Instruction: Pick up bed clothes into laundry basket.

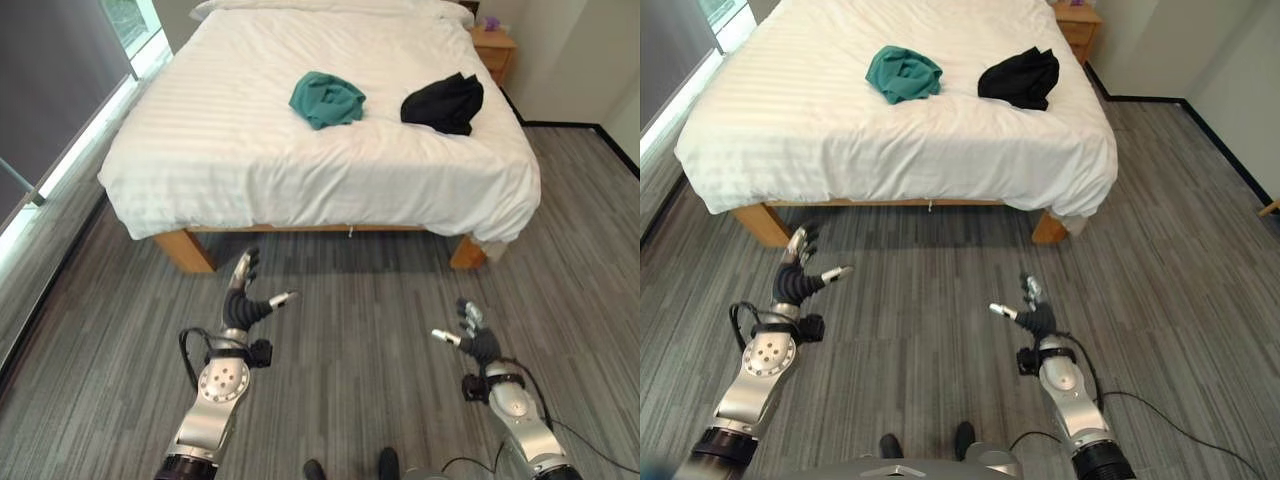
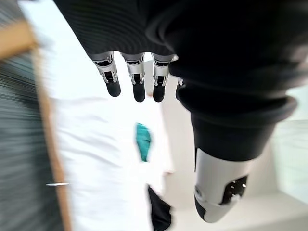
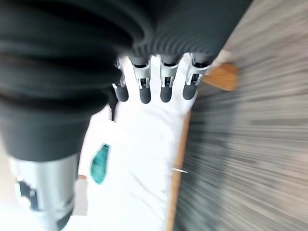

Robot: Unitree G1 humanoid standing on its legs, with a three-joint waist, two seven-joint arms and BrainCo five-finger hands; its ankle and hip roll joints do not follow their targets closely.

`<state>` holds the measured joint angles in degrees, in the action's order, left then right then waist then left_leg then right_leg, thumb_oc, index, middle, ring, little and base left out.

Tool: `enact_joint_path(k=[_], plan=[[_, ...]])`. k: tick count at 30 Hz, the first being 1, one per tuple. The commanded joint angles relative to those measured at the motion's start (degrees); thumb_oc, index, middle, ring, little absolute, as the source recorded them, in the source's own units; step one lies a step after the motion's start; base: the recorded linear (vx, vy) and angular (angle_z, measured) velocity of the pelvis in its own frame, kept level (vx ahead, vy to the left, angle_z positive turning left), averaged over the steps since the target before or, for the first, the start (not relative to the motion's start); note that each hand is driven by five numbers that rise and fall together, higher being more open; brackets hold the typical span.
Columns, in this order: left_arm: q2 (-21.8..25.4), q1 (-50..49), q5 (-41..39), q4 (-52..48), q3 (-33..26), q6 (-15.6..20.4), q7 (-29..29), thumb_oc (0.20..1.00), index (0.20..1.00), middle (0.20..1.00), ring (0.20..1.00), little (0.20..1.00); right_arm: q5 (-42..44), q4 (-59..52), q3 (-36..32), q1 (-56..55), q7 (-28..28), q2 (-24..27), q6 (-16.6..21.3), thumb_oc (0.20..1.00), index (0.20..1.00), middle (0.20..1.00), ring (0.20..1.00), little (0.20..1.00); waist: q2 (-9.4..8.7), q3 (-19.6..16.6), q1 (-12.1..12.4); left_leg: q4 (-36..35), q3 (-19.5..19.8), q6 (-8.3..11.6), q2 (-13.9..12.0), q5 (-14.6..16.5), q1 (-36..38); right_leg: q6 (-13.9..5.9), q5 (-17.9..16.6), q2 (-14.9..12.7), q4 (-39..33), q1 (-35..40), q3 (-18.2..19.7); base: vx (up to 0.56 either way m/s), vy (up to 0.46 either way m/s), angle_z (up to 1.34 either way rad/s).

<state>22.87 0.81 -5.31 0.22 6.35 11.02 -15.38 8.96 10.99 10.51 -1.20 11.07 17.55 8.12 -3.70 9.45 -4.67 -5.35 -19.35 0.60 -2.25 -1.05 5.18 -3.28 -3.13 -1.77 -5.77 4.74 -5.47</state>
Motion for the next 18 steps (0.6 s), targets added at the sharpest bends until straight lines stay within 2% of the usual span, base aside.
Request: enact_joint_path(k=[1,6,8,9,10,11,12,13,14,15,16,17,18], plan=[[2.68,2.51,2.81,1.29,0.32,2.76,-0.73,1.0,1.0,1.0,1.0,1.0,0.11,-2.28,-1.58,1.94,1.31,0.56,3.3,1.0,1.0,1.0,1.0,1.0,-0.83,-2.25,-1.51,0.35,2.41,3.98,-2.64,3.47,0.6,-3.78,2.5,-3.04,0.77,-0.55,2.62,0.0,0.0,0.0],[0.95,-0.2,0.69,2.1,0.47,1.72,1.1,1.0,1.0,1.0,1.0,1.0,-2.18,-5.56,-3.69,0.59,2.0,2.12,2.85,1.0,1.0,1.0,1.0,1.0,0.16,-1.73,-2.46,0.35,2.48,4.21,-2.62,3.71,2.56,-2.42,4.07,-2.16,1.08,0.17,2.68,0.08,-0.072,0.07],[0.86,-0.58,0.17,1.82,0.05,1.66,1.5,1.0,1.0,1.0,1.0,1.0,-2.22,-6.29,-3.93,0.4,1.75,2.3,2.8,1.0,1.0,1.0,1.0,1.0,0.14,-0.71,-2.51,3.0,2.17,4.73,-2.6,3.77,2.34,-1.95,4.65,-2.13,1.35,0.68,2.71,0.04,-0.104,-0.01],[0.87,-0.88,-0.86,0.8,-0.06,1.97,1.79,1.0,1.0,1.0,1.0,1.0,-2.23,-7.54,-4.37,-0.44,1.5,2.77,3.02,1.0,1.0,1.0,1.0,1.0,-0.76,1.25,-2.23,12.76,2.02,6.47,-3.07,3.5,-1.93,-0.95,5.26,-2.5,1.45,1.37,2.57,-0.02,-0.096,-0.07],[0.93,-0.86,-0.89,0.77,-0.06,1.95,1.82,1.0,1.0,1.0,1.0,1.0,-2.22,-7.59,-4.42,-0.45,1.48,2.73,3.0,1.0,1.0,1.0,1.0,1.0,-0.71,1.25,-2.32,14.03,2.23,6.58,-3.4,4.04,-2.66,-0.85,5.25,-2.36,1.45,1.28,2.44,-0.01,-0.168,0.05],[0.83,-0.74,-1.57,0.37,0.09,2.24,1.68,1.0,1.0,1.0,1.0,1.0,-2.09,-7.81,-4.85,-0.88,1.79,3.08,3.09,1.0,1.0,1.0,1.0,1.0,-1.16,2.26,-1.99,21.6,2.73,7.94,-5.32,1.71,-6.68,0.1,5.39,-2.32,1.39,1.82,2.2,0.05,-0.18,0.05],[0.43,-1.23,-2.78,-0.31,-0.14,2.46,1.89,1.0,1.0,1.0,1.0,1.0,-1.93,-8.44,-5.61,-1.3,2.04,3.7,3.04,1.0,1.0,1.0,1.0,1.0,-2.02,3.86,-0.69,29.05,3.86,9.63,-6.76,-2.59,-10.87,1.14,6.12,-2.5,1.26,3.29,2.04,0.06,-0.175,0.03],[0.45,-1.22,-2.8,-0.35,-0.12,2.44,1.91,1.0,1.0,1.0,1.0,1.0,-1.92,-8.49,-5.67,-1.33,2.02,3.68,3.01,1.0,1.0,1.0,1.0,1.0,-1.79,3.84,-0.78,29.91,4.17,9.7,-7.1,-2.24,-11.44,1.22,6.14,-2.22,1.29,3.19,1.9,0.14,-0.189,-0.16],[-0.01,-1.51,-3.36,-0.68,0.04,2.4,2.02,1.0,1.0,1.0,1.0,1.0,-1.67,-8.36,-6.32,-1.63,2.54,3.72,2.92,1.0,1.0,1.0,1.0,1.0,-2.78,4.58,0.38,31.04,3.46,8.08,-6.5,-0.98,-16.01,1.53,7.12,-2.6,0.91,4.63,1.77,0.09,-0.083,-0.29],[0.03,-1.51,-3.38,-0.7,0.08,2.38,2.03,1.0,1.0,1.0,1.0,1.0,-1.66,-8.36,-6.37,-1.66,2.54,3.68,2.92,1.0,1.0,1.0,1.0,1.0,-2.72,4.38,0.36,31.56,3.52,7.98,-6.57,-0.63,-16.44,1.45,7.26,-2.6,0.94,4.45,1.72,0.27,-0.088,-0.28],[-0.22,-1.84,-3.16,-0.75,-0.04,1.93,2.28,1.0,1.0,1.0,1.0,1.0,-1.66,-8.07,-6.03,-1.62,2.27,3.41,2.43,1.0,1.0,1.0,1.0,1.0,-2.31,4.34,1.3,25.66,2.9,6.1,-4.73,0.91,-19.44,1.42,8.37,-1.7,0.81,5.23,2.51,0.19,0.008,-0.21],[-0.25,-1.89,-3.15,-0.79,-0.05,1.89,2.29,1.0,1.0,1.0,1.0,1.0,-1.66,-8.05,-6.01,-1.63,2.26,3.43,2.42,1.0,1.0,1.0,1.0,1.0,-2.5,4.2,1.36,25.07,2.65,5.98,-4.4,0.81,-19.12,1.3,8.49,-2.02,0.82,5.21,2.6,0.31,0.018,-0.09],[-0.29,-2.09,-2.98,-0.7,-0.11,1.82,2.48,1.0,1.0,1.0,1.0,1.0,-1.76,-7.57,-5.75,-1.56,1.8,3.25,2.27,1.0,1.0,1.0,1.0,1.0,-1.75,3.78,1.64,21.13,2.77,5.68,-4.01,-0.06,-18.48,1.12,9.11,-1.13,0.77,5.52,3.01,0.3,0.069,-0.14]])
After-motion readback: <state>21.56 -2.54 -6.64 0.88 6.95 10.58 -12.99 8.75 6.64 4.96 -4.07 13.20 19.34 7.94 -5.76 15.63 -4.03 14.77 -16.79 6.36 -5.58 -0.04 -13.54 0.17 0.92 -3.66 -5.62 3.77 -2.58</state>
